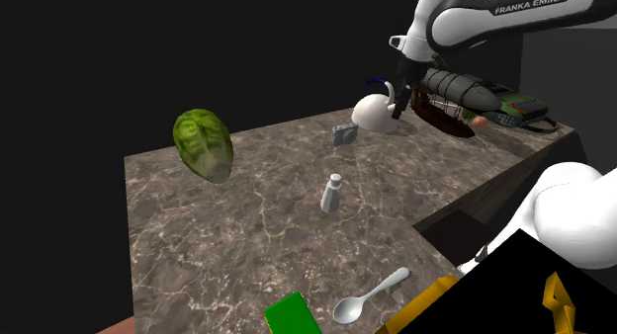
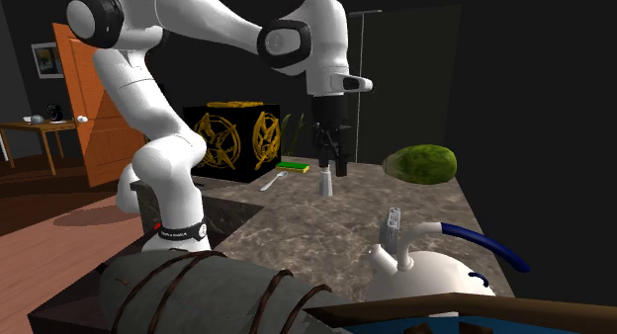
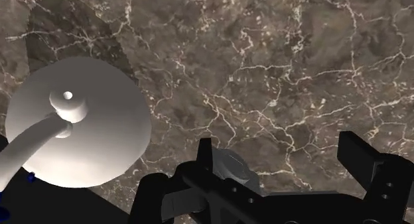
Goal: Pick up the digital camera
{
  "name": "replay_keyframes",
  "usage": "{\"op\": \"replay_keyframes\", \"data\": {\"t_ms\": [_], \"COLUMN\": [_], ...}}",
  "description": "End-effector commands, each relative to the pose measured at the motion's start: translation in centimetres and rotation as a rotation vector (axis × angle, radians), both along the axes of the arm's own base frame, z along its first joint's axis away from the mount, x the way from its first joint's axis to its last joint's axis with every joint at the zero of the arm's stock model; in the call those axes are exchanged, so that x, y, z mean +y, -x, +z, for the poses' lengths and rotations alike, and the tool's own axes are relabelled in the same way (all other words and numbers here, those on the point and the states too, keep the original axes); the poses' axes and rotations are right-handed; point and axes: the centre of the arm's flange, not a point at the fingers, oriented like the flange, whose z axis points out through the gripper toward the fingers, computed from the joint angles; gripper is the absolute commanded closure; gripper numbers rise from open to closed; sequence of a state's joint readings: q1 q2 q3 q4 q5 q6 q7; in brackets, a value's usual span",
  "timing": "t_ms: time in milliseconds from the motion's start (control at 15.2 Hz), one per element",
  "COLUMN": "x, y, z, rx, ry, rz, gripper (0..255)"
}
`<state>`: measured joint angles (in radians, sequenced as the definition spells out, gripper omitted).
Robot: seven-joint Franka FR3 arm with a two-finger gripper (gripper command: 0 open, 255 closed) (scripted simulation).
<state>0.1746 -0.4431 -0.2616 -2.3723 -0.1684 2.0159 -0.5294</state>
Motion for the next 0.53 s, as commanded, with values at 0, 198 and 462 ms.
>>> {"op": "replay_keyframes", "data": {"t_ms": [0,198,462], "x": [-0.3,-0.1,0.8], "y": [-2.1,-5.1,-9.1], "z": [-1.4,-3.6,-6.4], "rx": [-0.01,-0.022,-0.038], "ry": [-0.01,-0.028,-0.052], "rz": [0.087,0.209,0.373], "gripper": [0,0,0]}}
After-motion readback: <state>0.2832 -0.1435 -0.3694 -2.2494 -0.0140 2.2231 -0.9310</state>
